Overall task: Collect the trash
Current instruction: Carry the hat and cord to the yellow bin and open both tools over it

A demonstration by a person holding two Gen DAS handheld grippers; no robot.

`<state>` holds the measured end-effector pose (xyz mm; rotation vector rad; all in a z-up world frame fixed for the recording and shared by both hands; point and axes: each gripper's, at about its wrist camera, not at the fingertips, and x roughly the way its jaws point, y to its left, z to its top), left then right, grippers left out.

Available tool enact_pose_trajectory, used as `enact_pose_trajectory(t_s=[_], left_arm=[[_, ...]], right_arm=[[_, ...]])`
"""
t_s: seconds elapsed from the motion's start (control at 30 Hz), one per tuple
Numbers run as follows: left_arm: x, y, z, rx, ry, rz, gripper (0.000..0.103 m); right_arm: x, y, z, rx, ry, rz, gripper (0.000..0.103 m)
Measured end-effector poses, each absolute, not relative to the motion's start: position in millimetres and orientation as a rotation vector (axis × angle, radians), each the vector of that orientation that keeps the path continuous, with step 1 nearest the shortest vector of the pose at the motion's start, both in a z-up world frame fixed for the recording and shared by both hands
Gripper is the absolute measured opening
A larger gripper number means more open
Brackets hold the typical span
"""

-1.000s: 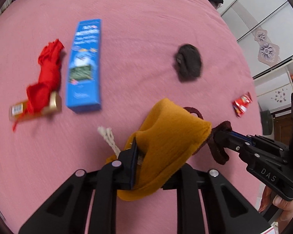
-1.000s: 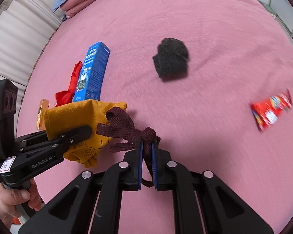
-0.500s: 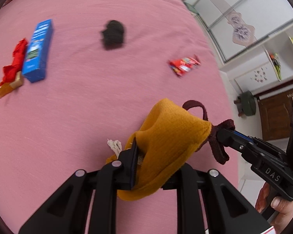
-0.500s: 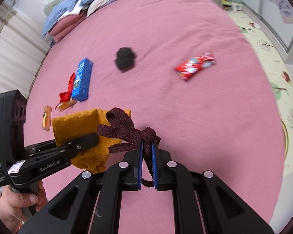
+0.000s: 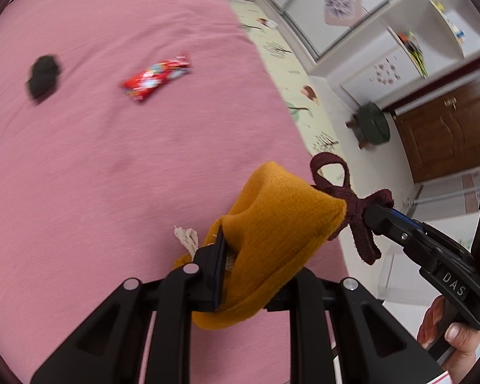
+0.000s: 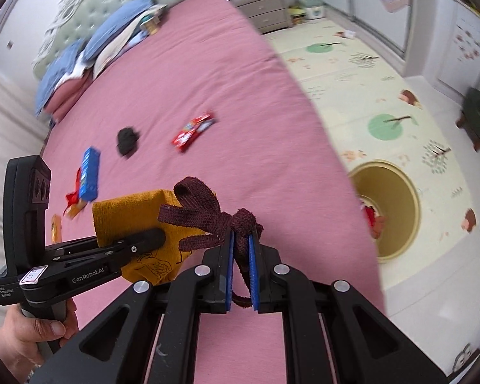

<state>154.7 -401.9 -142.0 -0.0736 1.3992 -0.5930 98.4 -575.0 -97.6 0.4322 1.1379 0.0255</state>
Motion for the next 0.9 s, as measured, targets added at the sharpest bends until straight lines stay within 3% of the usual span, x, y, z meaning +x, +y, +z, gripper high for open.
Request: enact_pose_trajectory(t_s=[0.9], left_arm=[[165, -651, -158, 0.191, 1.396, -0.845, 0.018]], right_arm=[[61, -792, -124, 0.605, 1.068, -0.25, 0.009]])
